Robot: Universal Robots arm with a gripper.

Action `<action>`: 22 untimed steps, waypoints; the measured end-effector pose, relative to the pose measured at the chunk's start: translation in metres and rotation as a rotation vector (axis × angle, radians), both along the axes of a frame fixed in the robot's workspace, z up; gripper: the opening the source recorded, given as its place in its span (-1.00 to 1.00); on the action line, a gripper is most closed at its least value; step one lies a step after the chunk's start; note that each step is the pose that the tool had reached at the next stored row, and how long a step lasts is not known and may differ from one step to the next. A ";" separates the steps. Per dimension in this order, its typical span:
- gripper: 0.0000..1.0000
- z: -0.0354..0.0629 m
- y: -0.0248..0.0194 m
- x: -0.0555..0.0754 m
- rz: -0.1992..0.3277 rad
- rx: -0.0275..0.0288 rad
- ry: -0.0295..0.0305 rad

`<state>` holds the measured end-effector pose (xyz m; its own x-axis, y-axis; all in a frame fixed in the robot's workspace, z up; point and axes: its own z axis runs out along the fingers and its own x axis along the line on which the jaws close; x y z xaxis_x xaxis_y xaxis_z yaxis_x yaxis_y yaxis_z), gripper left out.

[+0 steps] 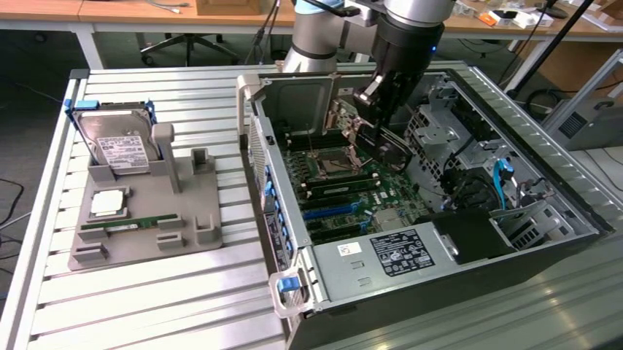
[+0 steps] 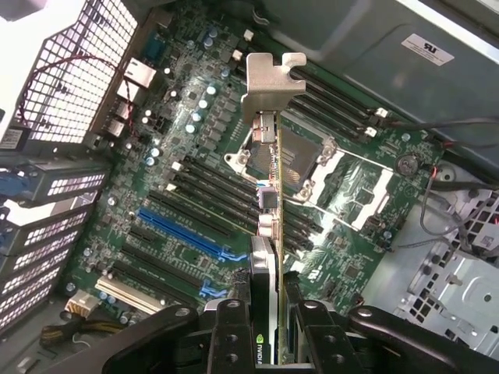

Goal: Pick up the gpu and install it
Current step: 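Insert the gpu into the slot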

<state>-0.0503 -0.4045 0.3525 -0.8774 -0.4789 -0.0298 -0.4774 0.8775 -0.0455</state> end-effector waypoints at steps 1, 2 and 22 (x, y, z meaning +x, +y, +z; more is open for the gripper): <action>-0.47 0.0000 0.0000 0.000 0.005 0.0000 -0.0001; -0.47 0.0000 0.0000 0.000 0.009 -0.0001 0.0000; -0.47 -0.0001 0.0000 0.000 0.121 -0.0017 0.0000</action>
<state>-0.0503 -0.4045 0.3524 -0.8132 -0.5813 -0.0289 -0.5798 0.8134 -0.0469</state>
